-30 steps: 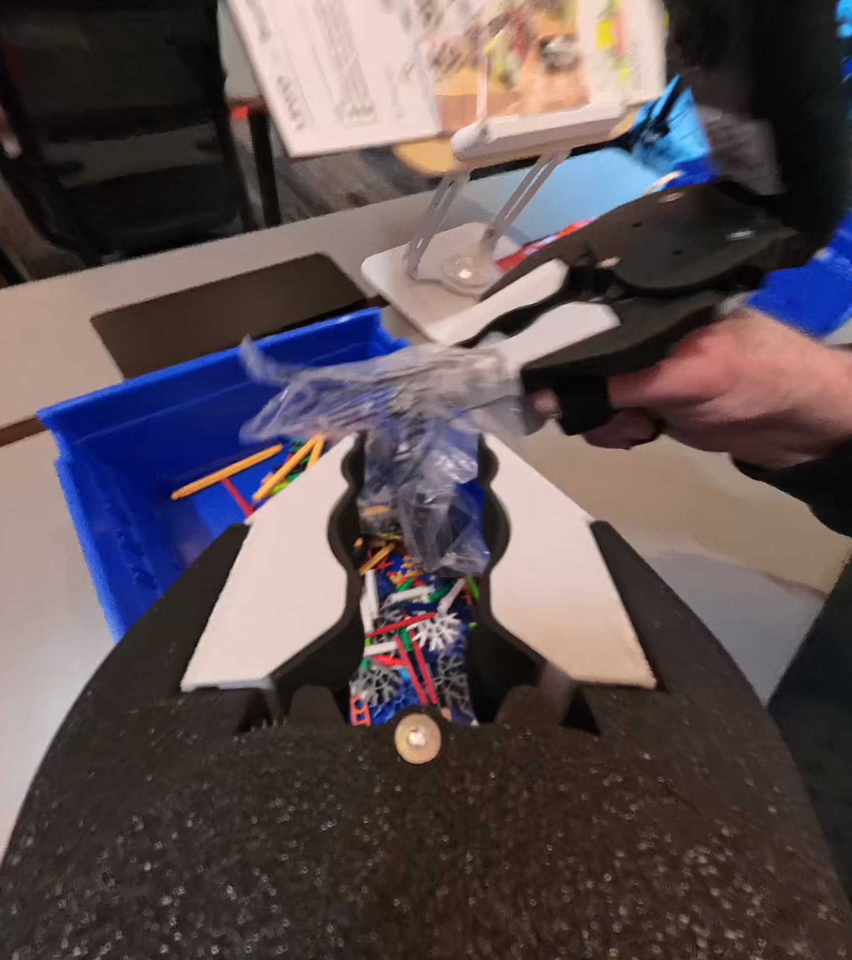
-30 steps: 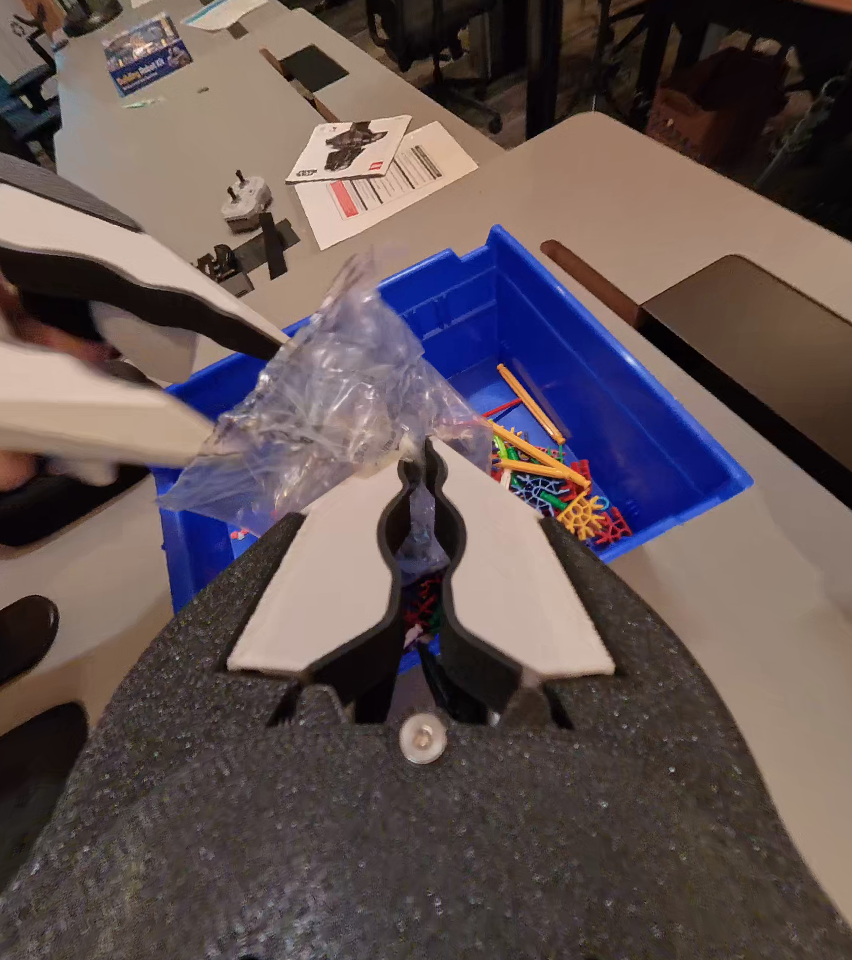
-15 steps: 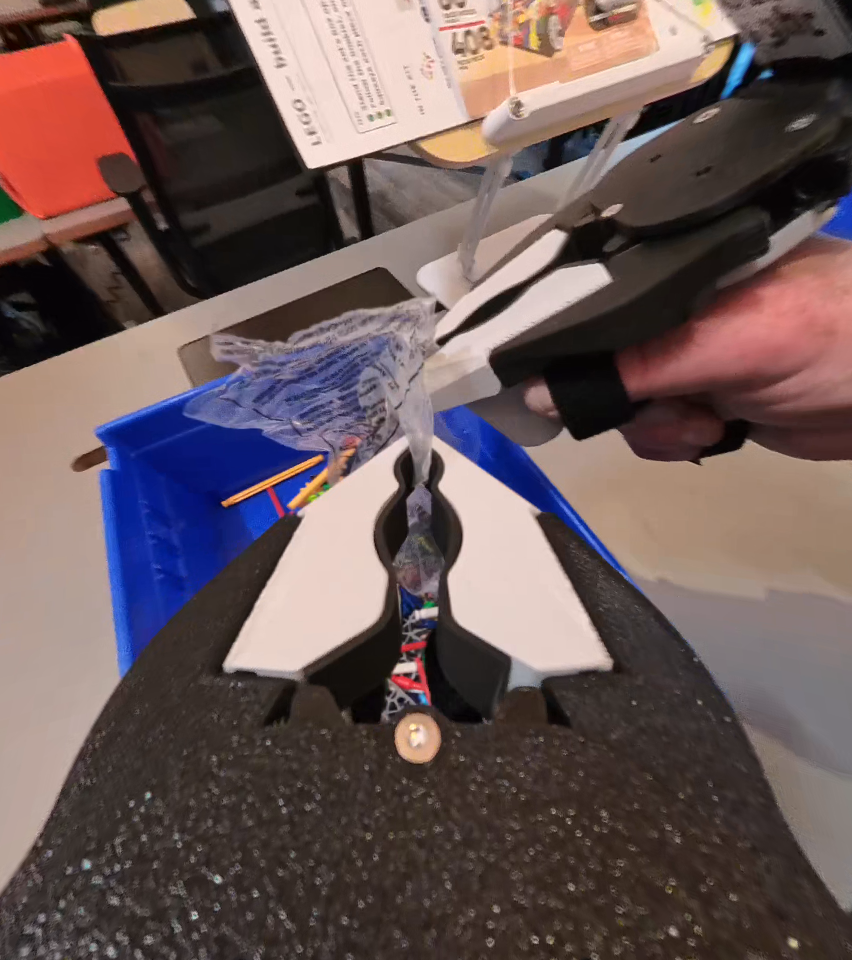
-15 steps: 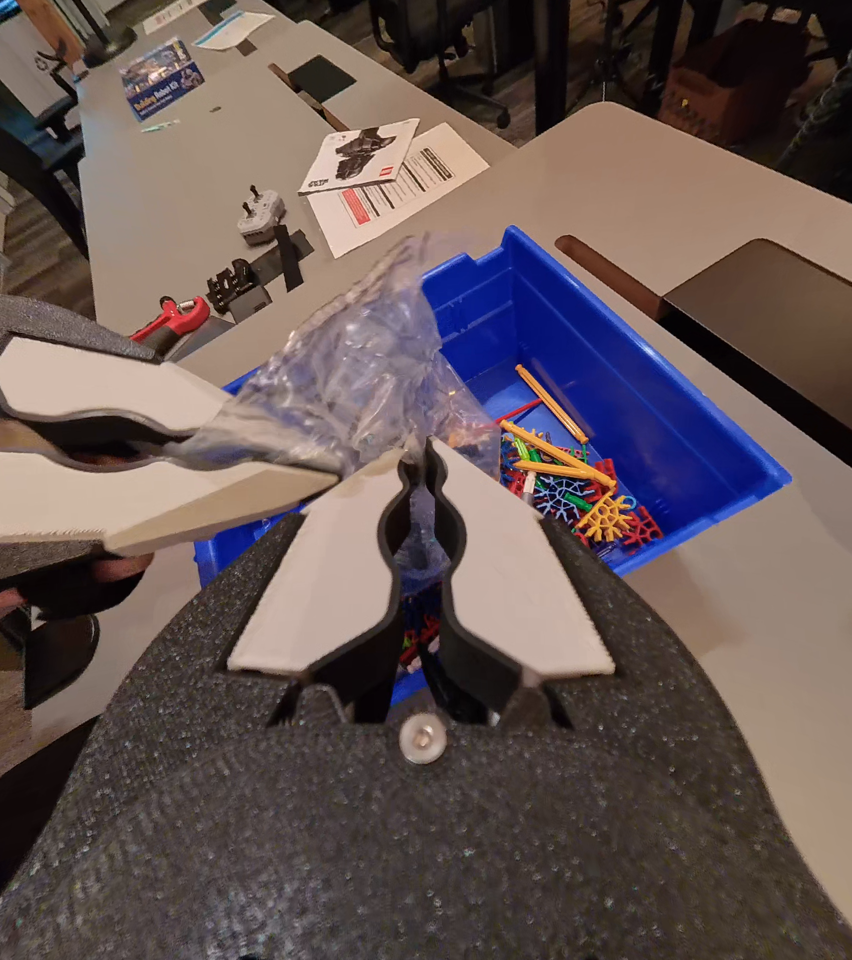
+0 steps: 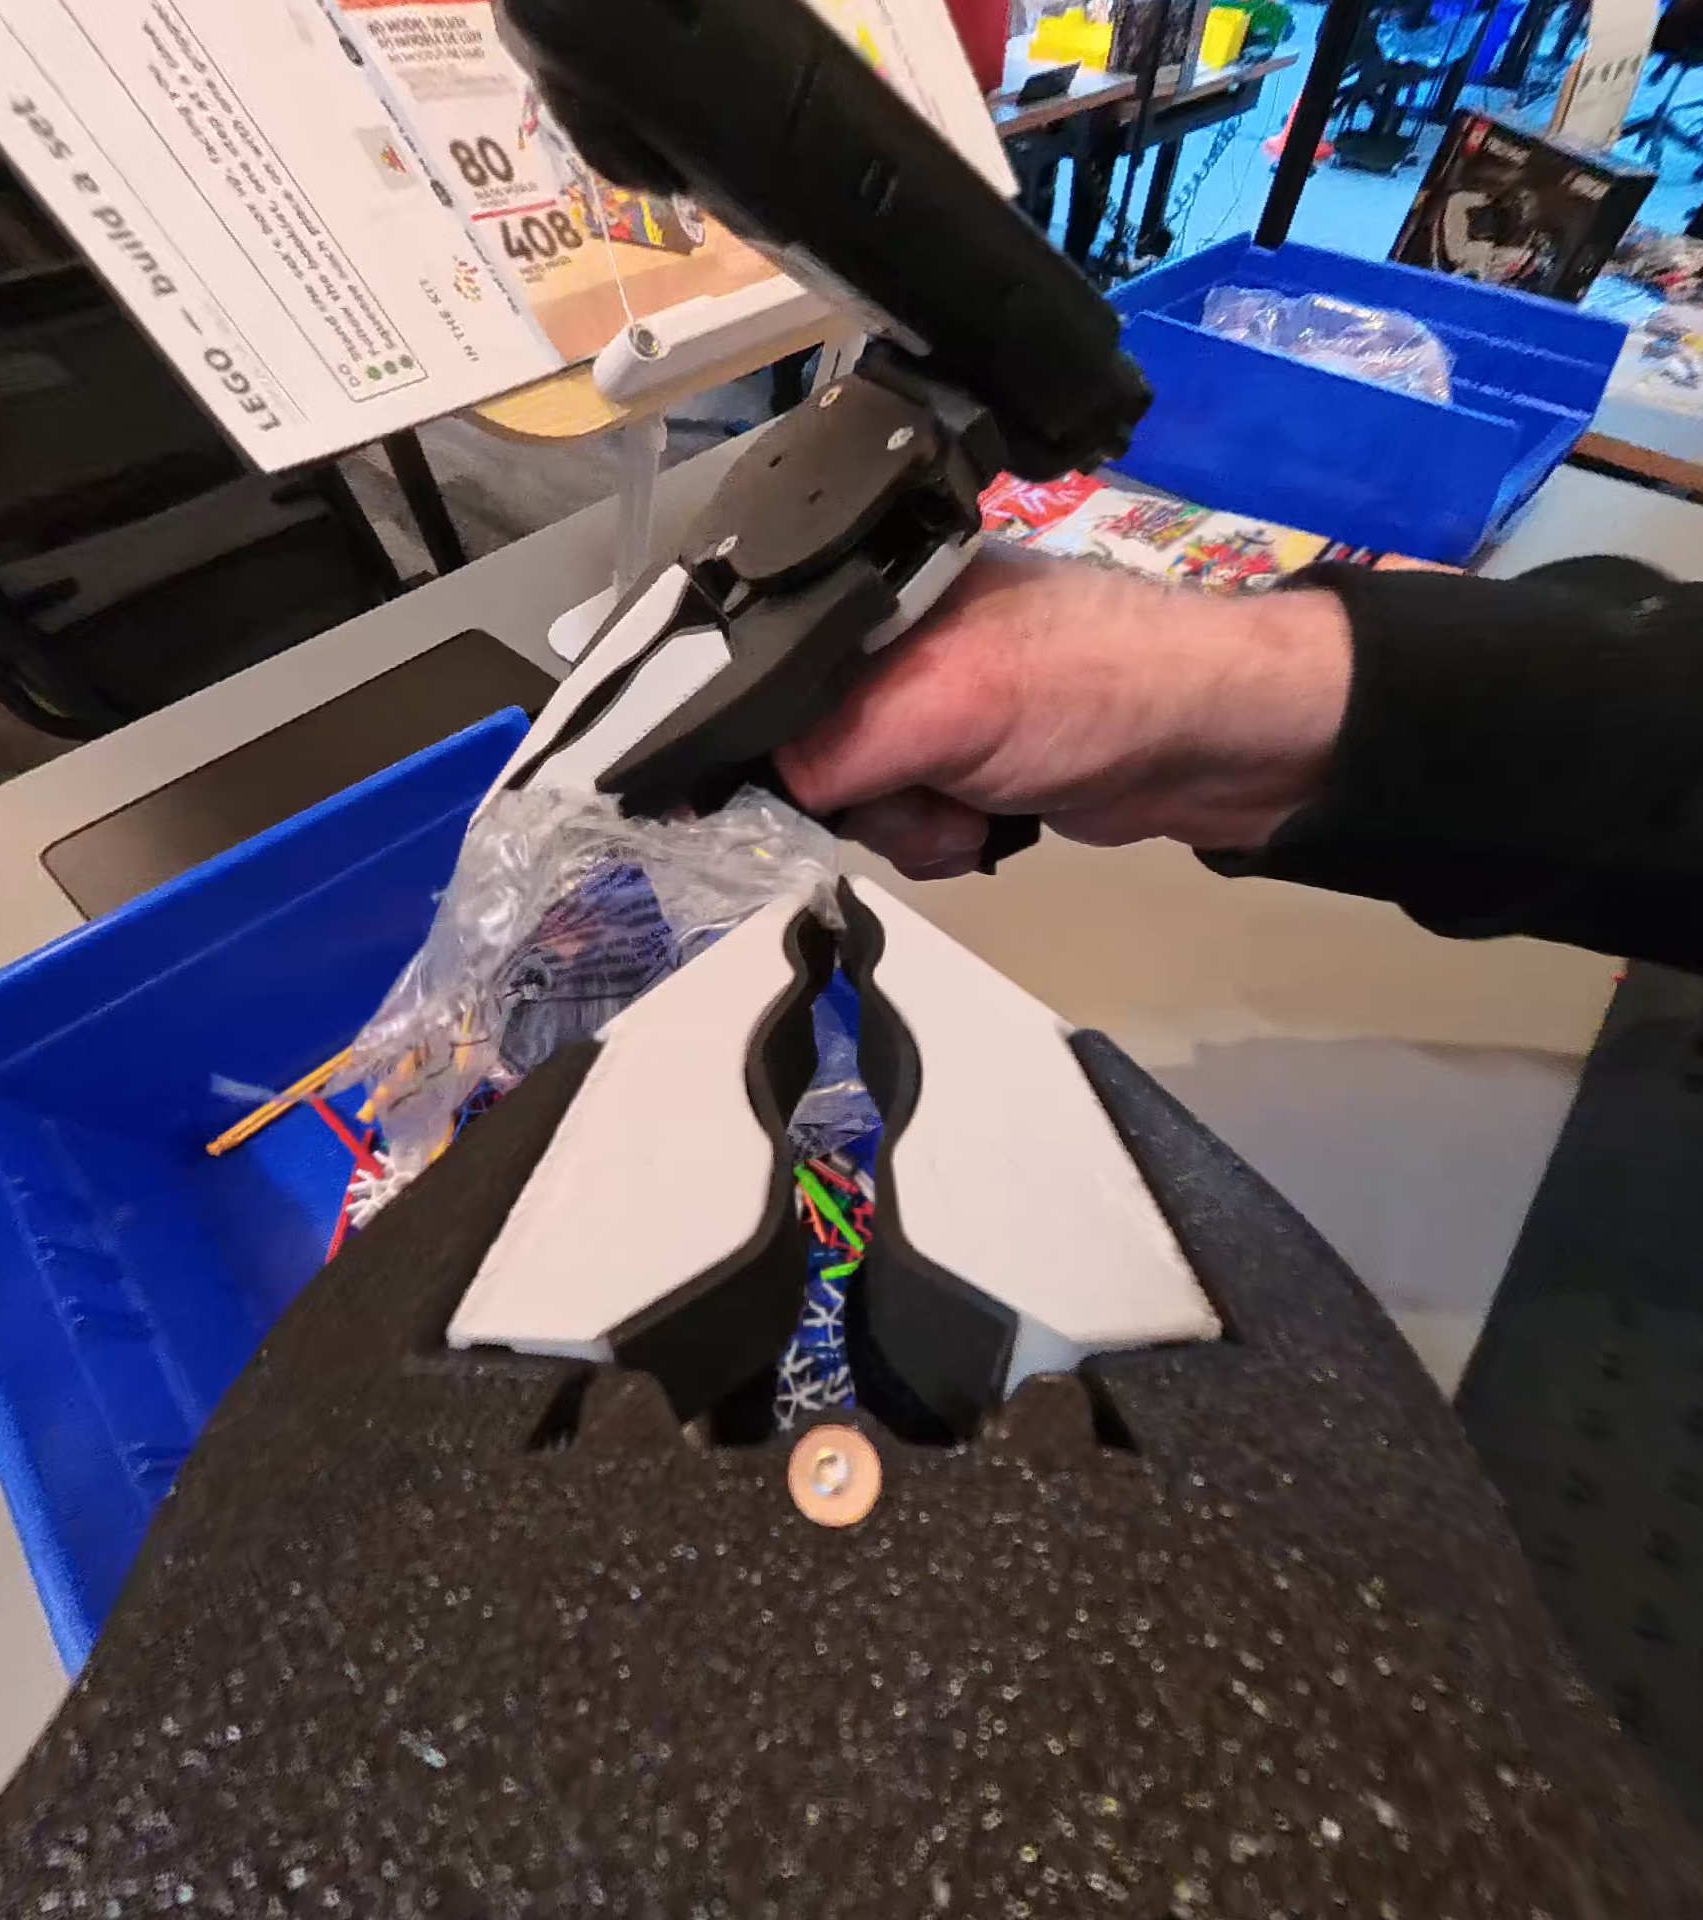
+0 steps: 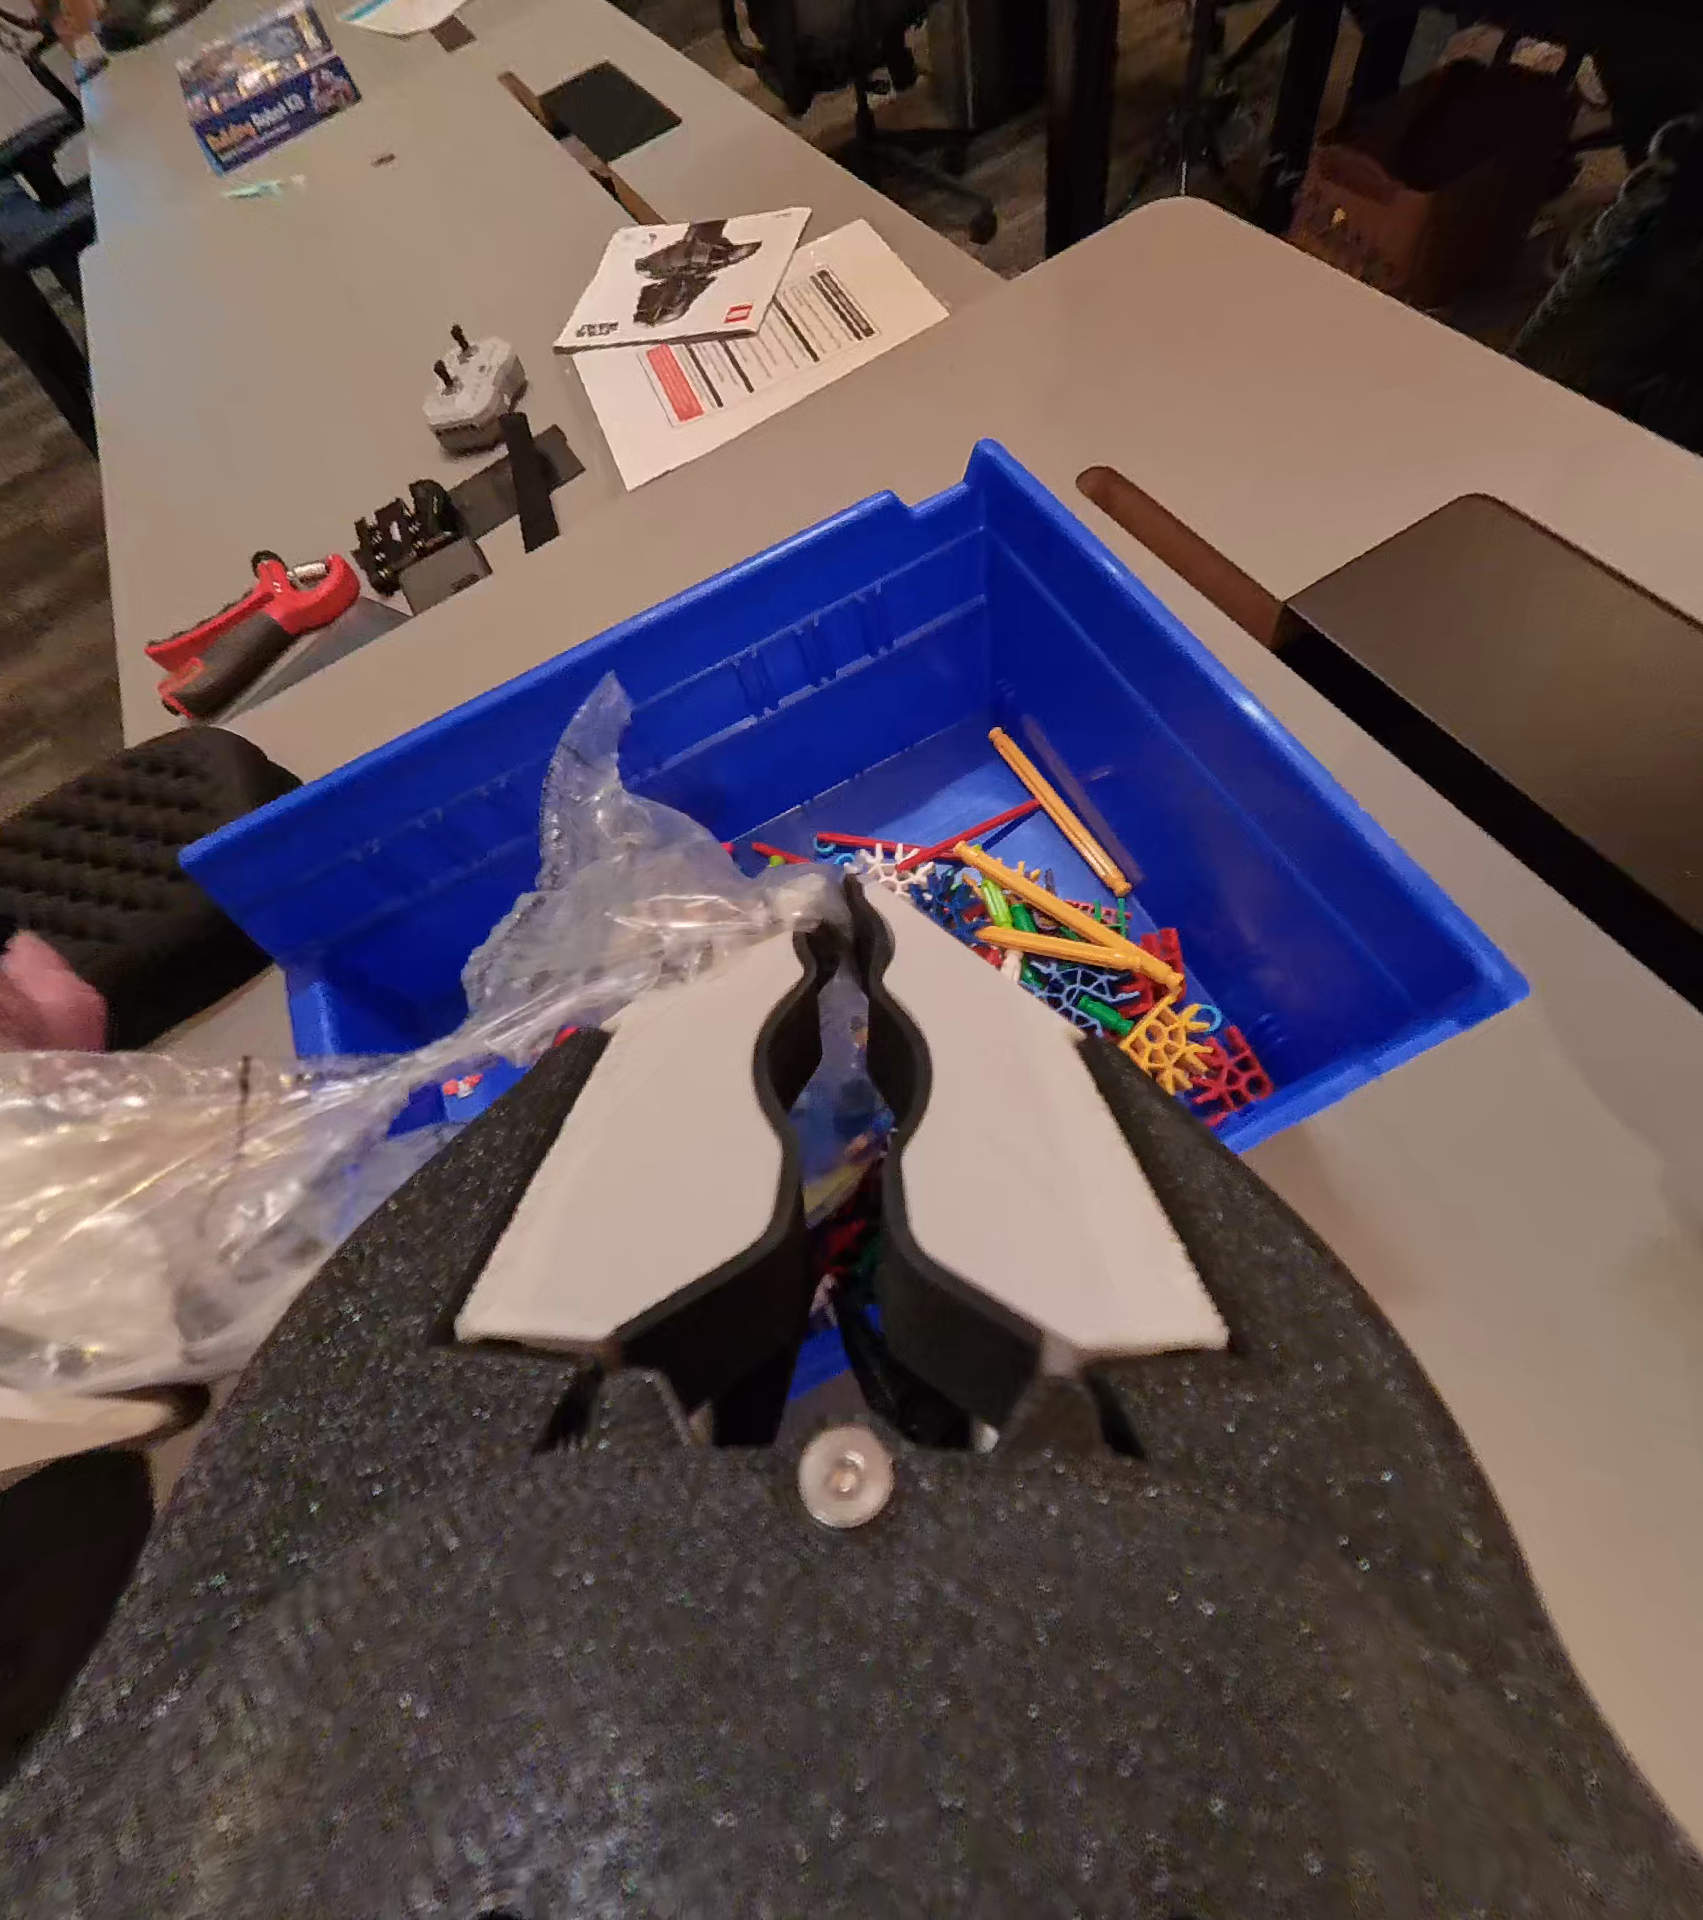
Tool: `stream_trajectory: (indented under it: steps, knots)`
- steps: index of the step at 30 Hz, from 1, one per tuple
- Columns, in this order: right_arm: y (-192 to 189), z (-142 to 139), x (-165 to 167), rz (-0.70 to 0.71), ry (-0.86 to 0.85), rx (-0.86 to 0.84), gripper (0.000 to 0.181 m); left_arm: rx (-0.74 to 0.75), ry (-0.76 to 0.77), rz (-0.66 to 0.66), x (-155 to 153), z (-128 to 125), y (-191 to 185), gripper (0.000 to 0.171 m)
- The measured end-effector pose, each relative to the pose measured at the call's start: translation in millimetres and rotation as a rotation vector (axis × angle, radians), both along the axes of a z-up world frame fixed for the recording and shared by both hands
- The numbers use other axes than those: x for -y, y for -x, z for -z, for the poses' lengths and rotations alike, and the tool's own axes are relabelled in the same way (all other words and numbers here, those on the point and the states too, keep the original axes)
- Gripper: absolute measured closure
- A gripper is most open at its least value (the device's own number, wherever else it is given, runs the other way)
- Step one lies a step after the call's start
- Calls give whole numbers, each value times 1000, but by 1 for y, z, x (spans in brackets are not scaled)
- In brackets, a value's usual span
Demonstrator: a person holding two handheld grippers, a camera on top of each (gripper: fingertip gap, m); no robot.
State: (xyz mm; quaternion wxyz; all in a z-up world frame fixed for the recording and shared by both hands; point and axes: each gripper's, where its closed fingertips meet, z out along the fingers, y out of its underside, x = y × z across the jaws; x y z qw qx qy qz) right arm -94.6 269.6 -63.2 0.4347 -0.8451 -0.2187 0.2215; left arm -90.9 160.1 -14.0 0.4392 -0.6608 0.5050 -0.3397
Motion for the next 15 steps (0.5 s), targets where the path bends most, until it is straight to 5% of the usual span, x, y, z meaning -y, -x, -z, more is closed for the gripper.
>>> stream_trajectory:
  steps: [15]
  knots:
    - [10, -28, 21, -103, -27, -63, 181, 233, 222, -142, -42, -24, 67, 171]
